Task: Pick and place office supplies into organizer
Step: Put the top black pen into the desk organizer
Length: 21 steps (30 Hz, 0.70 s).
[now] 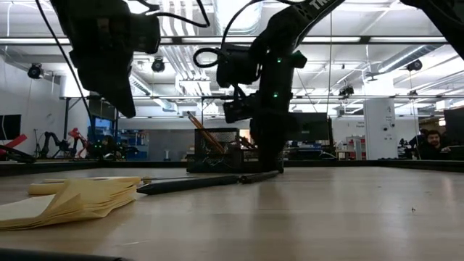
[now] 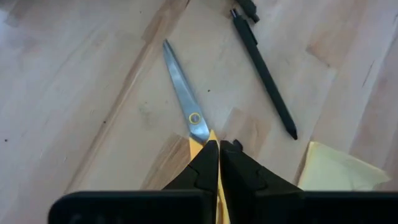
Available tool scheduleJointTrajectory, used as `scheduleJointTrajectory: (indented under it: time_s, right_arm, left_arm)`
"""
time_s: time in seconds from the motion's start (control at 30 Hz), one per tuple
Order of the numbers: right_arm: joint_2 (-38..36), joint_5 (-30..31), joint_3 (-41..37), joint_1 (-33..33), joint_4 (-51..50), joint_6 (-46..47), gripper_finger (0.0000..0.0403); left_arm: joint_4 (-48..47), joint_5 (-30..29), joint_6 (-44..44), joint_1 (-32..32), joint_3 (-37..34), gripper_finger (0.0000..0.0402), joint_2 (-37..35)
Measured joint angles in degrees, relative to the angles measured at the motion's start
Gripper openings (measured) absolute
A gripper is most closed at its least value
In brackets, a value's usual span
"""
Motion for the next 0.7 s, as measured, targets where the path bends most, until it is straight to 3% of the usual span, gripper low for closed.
scheduleJointTrajectory:
  time_s: [0.2, 0.33, 0.57, 0.7]
  right_arm:
    - [-4.10, -6.96, 0.13, 0.47, -7.93, -0.75, 0.0009]
    - [-4.08, -5.82, -0.52, 1.15, -14.38, -5.58, 0.0009]
    - [-5.23, -0.89, -2.07, 2.01, -2.86, -19.53, 0.0009]
    - [-4.50, 0.71, -2.53, 0.94, -1.54, -22.81, 0.0008]
  left_arm:
    - [4.01, 0.01, 1.52, 0.02, -2.43, 0.0000, -0.02]
    - [6.37, 0.02, 2.68, 0.10, -3.22, 0.0000, 0.00]
    - [7.68, 0.03, 2.48, 0.13, -3.38, 0.0000, 0.00]
    - [9.87, 0.04, 2.33, 0.13, -3.38, 0.0000, 0.00]
